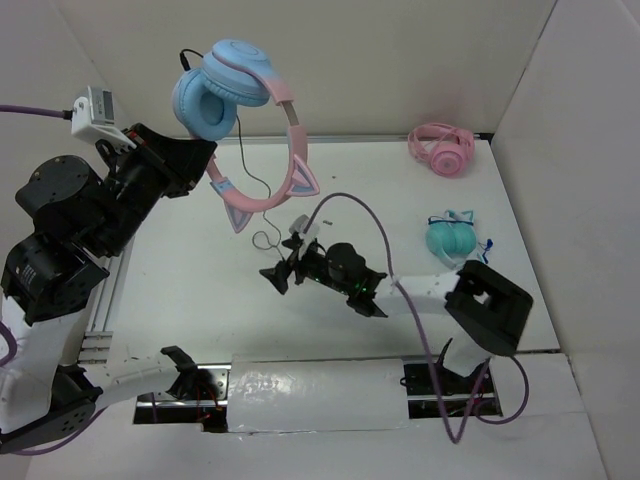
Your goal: Wrap the headphones
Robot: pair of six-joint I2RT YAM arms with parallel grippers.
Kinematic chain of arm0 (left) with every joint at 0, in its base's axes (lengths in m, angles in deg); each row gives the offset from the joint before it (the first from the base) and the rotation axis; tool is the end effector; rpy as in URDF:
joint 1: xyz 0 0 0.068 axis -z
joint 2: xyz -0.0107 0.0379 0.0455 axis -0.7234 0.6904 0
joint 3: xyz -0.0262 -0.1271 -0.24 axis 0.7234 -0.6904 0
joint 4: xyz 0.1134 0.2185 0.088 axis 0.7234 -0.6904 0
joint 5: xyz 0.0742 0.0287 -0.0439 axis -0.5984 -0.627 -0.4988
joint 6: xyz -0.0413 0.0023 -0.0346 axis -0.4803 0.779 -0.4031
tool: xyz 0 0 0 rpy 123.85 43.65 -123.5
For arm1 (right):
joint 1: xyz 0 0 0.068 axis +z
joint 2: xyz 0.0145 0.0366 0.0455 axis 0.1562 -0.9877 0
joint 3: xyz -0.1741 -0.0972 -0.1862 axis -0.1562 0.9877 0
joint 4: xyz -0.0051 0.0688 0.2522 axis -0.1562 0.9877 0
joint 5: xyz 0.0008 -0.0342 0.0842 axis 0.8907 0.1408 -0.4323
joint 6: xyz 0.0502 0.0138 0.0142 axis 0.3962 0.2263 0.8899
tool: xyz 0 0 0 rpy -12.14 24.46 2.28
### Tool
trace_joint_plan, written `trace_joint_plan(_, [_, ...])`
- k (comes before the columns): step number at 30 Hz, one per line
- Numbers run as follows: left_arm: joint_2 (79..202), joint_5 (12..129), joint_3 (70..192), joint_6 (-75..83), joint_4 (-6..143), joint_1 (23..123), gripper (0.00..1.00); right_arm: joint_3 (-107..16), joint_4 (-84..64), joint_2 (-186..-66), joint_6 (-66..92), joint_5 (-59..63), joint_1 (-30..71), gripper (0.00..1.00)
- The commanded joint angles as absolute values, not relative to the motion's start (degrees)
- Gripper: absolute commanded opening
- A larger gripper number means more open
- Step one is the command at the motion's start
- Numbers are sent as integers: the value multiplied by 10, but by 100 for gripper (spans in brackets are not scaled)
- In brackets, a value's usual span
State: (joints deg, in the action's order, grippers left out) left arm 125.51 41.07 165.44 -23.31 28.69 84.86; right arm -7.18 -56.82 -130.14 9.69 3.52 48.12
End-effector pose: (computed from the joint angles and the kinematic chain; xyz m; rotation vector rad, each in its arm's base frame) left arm 0.1014 -0.0642 0.5775 -0.3254 1.4520 -0.8480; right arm 0.1688 0.2674 0.2312 -0.8281 1.4575 0.8924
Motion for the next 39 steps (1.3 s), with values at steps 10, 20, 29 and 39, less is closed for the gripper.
trace_joint_plan(10, [1246, 437, 1681, -222, 354, 851, 0, -245, -677, -1509, 102, 140, 428, 81])
trace_joint_plan(20, [1243, 419, 1674, -219, 361, 850, 0, -195, -615, -1429, 80, 98, 464, 87])
trace_joint_plan(29, [1227, 415, 1641, -222, 379, 852, 0, -67, -510, -1211, 145, -13, 569, 100])
trace_joint_plan(39, [1232, 440, 1658, -230, 354, 851, 0, -117, -459, -1273, 158, 169, 546, 100])
